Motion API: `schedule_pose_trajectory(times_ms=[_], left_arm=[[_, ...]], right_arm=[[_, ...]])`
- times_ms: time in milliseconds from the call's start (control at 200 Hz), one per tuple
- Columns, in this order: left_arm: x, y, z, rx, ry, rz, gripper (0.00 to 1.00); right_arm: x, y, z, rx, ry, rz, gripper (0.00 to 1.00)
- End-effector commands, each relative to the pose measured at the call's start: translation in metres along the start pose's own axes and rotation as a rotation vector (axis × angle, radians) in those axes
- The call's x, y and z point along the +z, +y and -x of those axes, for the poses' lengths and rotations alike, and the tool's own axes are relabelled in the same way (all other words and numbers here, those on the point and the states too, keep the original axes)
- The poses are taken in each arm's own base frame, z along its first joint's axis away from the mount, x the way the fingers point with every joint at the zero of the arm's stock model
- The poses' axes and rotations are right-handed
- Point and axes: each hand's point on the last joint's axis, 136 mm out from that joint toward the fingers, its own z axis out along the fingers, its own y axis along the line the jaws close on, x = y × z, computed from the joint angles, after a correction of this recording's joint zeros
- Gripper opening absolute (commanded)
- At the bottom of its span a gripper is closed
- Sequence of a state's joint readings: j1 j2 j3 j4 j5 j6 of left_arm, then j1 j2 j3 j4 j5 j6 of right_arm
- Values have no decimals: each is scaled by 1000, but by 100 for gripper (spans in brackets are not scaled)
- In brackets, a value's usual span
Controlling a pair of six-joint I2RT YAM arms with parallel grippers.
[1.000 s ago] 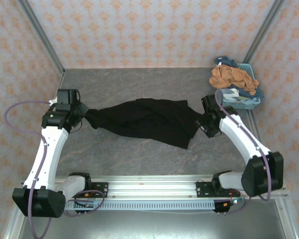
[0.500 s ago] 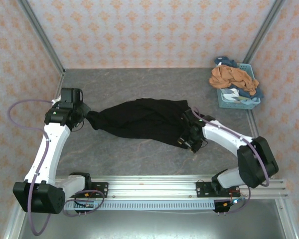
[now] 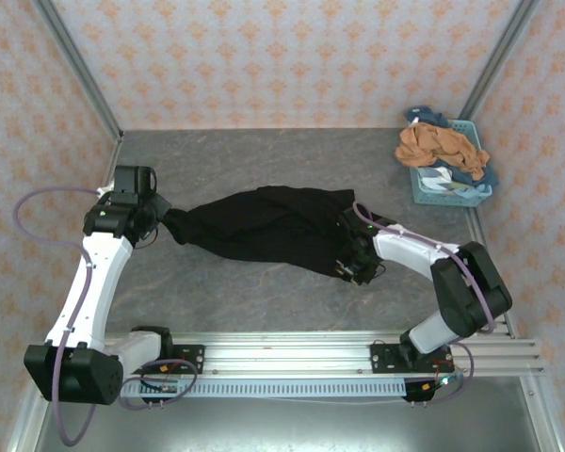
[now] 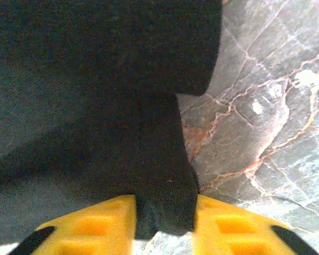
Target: Fold and stack the t-shirts
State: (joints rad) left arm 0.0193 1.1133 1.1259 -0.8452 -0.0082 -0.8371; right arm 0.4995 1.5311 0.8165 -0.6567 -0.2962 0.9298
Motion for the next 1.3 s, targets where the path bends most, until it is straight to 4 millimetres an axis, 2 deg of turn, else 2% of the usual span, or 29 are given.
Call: schedule_pose_trajectory(times_ms=[0,75,140,215,240,370,465,515,570,615,666,691,781,876,976,1046,1091,1156,1186,1296], left_arm=[[-6,-2,6,9,-29,-3,0],[-6,-3,7,11,-32,-6,0],[-7,-3,7,12,-35,-5,0],[-8,-4,9,11,-41,-6,0],[-8,-4,10,12,-43,-6,0],[-14,-11,19,7,-69,-24,0],[-24,-23,32,8,-101,-48,0],[-33,-30,42,4,-128,-62,0],[-50,-36,57,-13,-177,-84,0],[-71,-40,72,-37,-239,-114,0],[-96,-42,87,-77,-321,-157,0],[-108,-41,94,-101,-361,-174,0],[-162,-37,117,-169,-507,-260,0],[-209,-38,136,-211,-616,-344,0],[-238,-49,151,-204,-660,-389,0],[-237,-64,158,-195,-641,-395,0],[-228,-76,161,-188,-616,-392,0],[-204,-97,163,-164,-555,-383,0],[-191,-108,165,-150,-527,-381,0],[-143,-148,177,-111,-432,-406,0]], right_arm=[[9,-1,2,18,-13,-15,27],[8,-2,2,21,-14,-21,23],[3,-3,4,15,-29,-22,14],[-13,3,9,0,-70,4,0],[-21,6,12,-5,-92,18,0],[-85,30,33,-75,-234,104,0],[-141,53,47,-138,-350,185,0],[-177,65,55,-162,-427,248,0],[-212,69,62,-178,-507,293,0],[-250,72,66,-187,-593,357,0],[-282,73,69,-192,-675,416,0],[-305,69,67,-192,-724,472,0],[-367,59,60,-188,-868,639,0],[-413,49,51,-191,-952,745,0],[-432,61,45,-225,-938,803,0],[-433,77,51,-219,-904,807,0],[-429,88,59,-209,-883,797,0],[-425,100,75,-171,-857,804,0],[-414,110,88,-144,-827,796,0],[-408,137,127,-89,-804,840,0]])
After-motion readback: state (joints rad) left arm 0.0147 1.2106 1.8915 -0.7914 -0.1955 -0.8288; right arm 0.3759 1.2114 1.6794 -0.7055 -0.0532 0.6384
